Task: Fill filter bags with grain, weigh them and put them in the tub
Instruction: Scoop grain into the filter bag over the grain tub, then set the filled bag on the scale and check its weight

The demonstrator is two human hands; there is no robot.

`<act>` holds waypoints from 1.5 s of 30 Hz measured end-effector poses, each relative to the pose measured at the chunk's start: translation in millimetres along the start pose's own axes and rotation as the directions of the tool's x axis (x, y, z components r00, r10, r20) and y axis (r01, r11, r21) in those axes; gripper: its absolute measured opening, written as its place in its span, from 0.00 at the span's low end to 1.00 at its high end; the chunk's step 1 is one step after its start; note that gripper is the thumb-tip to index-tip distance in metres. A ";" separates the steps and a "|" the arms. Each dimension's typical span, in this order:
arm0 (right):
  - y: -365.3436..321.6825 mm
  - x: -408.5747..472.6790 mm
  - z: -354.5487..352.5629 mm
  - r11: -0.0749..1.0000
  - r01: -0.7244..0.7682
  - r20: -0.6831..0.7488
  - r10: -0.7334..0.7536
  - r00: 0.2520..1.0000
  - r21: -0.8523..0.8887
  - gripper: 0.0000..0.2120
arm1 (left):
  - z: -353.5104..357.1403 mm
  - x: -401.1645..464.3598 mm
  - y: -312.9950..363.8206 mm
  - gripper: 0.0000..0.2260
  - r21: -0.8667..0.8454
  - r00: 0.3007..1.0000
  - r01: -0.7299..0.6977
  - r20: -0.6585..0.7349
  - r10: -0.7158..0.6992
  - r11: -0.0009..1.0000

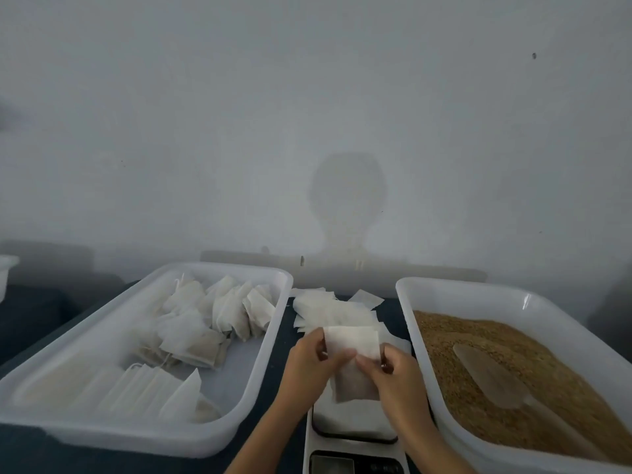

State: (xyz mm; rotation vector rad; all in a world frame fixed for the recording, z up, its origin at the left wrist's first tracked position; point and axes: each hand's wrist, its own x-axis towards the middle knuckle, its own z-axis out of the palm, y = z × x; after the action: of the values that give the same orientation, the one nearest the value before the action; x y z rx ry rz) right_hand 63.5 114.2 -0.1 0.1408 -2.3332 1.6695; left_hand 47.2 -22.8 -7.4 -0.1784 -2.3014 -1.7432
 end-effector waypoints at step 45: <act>87.4 13.4 -8.8 0.973 0.009 -0.015 -0.005 1.000 0.231 0.10 | -13.3 -0.8 -70.9 0.06 0.002 0.939 0.006 -0.344 -0.005 1.000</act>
State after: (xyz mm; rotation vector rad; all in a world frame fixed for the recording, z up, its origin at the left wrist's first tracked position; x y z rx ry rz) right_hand 31.7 152.5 -73.6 0.1806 -2.1184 1.9274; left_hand 32.2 -55.2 -70.1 0.1264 -2.0516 -1.6229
